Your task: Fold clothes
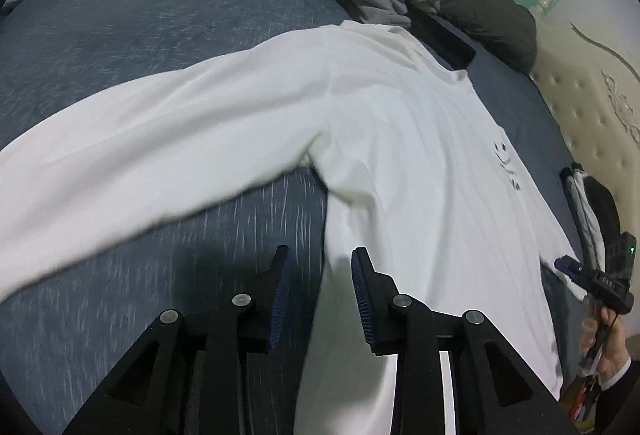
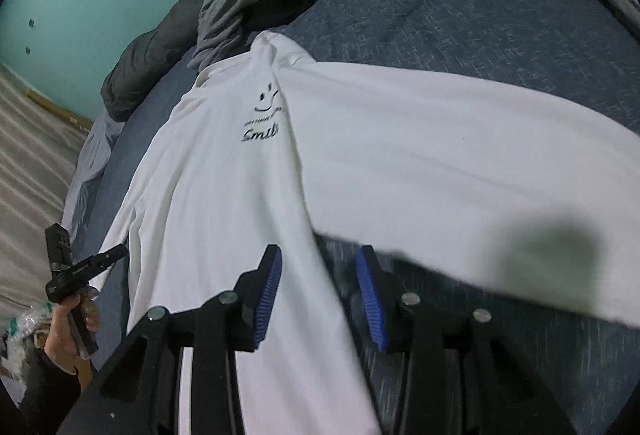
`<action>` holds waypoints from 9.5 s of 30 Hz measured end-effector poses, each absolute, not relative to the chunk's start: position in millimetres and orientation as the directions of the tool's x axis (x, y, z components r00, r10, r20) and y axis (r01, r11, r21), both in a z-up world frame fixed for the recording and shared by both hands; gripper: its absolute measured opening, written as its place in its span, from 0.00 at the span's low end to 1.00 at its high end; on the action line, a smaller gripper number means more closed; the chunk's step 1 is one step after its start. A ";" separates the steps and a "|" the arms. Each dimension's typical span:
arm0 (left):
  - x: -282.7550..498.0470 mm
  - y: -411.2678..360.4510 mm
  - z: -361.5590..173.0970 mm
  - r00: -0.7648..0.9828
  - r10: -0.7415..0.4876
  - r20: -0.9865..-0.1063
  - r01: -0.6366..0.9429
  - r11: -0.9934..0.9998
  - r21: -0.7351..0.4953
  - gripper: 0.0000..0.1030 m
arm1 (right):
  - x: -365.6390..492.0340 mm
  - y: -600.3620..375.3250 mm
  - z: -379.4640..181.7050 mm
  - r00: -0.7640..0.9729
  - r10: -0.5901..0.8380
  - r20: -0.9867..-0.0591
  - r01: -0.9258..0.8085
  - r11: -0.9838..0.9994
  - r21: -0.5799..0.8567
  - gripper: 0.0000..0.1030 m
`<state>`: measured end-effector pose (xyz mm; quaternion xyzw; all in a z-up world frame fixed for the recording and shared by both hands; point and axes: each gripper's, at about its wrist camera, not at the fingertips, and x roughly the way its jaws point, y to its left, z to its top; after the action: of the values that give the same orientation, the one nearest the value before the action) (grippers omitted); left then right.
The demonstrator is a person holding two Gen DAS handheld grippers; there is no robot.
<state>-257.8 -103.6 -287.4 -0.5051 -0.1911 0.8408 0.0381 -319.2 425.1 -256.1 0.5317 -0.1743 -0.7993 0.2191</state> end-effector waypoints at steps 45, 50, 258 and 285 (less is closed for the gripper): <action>-264.4 -125.3 -271.1 -0.673 0.270 -0.689 0.127 -0.875 -0.467 0.00 | -436.9 487.2 -226.2 -0.644 -0.387 -0.660 -0.059 -0.835 0.547 0.02; -258.0 -113.8 -273.9 -0.683 0.282 -0.674 0.107 -0.873 -0.475 0.00 | -431.3 493.2 -241.6 -0.629 -0.397 -0.669 -0.118 -0.801 0.587 0.05; -30.7 -123.4 -280.3 -0.340 0.247 -0.908 0.078 -0.954 -0.289 0.31 | -106.1 497.8 -272.6 -0.317 -0.489 -0.813 0.033 -0.862 0.506 0.30; 2.9 -128.2 -248.5 -0.356 0.306 -0.883 -0.015 -0.947 -0.322 0.03 | -70.0 491.2 -251.7 -0.307 -0.461 -0.833 0.148 -0.887 0.437 0.01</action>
<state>2.9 -128.2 -248.5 -0.5588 -0.1302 0.8131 0.0984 -70.0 491.2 -251.7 0.5568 -0.1406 -0.7959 0.1915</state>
